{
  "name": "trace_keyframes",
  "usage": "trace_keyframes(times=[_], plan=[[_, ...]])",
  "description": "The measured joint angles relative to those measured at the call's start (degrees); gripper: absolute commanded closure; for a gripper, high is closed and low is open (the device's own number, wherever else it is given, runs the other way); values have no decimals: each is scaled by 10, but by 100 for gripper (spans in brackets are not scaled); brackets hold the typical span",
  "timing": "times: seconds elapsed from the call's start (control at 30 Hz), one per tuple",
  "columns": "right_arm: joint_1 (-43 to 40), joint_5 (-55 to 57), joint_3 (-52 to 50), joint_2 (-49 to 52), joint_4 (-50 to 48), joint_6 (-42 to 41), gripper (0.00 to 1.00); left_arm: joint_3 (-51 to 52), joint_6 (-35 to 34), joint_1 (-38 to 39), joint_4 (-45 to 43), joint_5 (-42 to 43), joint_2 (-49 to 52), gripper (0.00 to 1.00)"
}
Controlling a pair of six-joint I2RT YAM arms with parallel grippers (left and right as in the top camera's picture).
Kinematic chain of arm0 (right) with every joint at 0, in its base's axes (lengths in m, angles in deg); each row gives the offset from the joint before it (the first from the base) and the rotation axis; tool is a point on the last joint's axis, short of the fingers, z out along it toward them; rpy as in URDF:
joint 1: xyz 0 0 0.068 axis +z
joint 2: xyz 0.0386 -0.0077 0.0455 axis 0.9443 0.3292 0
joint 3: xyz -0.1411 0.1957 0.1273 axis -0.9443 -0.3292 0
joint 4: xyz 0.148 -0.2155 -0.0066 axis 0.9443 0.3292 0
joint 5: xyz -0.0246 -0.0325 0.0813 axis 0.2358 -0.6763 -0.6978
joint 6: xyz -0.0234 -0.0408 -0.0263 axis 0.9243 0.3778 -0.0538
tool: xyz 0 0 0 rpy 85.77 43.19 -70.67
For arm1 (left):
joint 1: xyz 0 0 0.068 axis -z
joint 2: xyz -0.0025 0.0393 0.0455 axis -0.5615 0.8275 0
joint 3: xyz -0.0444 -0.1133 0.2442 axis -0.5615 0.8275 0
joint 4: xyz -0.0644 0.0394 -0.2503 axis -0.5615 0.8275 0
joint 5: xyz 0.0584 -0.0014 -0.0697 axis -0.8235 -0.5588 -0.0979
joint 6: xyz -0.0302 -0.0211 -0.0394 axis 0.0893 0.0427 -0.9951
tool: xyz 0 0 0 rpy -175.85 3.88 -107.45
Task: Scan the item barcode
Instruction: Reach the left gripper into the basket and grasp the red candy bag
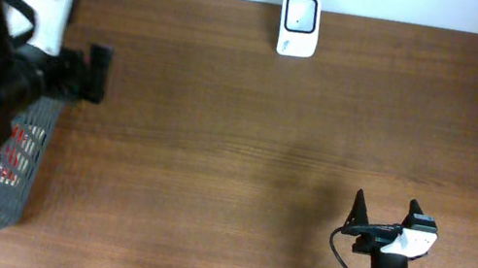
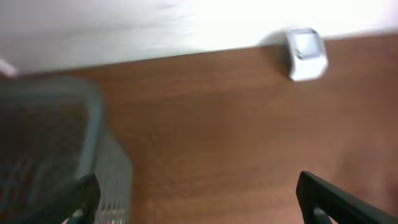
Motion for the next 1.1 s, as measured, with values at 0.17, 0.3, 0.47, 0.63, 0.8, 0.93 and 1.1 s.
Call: trace_keyframes(times=[0.17,0.3,0.47,0.63,0.8,0.93,1.1], plan=[[0,0,0,0,0,0,2,-9,-179,-343,-19,-30,19,1],[0,0,0,0,0,0,2,-15,-234,-361,-9,-44,79,1],[0,0,0,0,0,0,2,-17,-243,-362,-16,-59,261,1],[0,0,0,0,0,0,2,-17,-326,-362,38,-138,373,1],[0,0,0,0,0,0,1,13,-344,-362,65,-103,438,1],[0,0,0,0,0,0,2,91,-365,-362,26,-104,438,7],[0,0,0,0,0,0,2,123,-376,-365,-17,-108,437,81]])
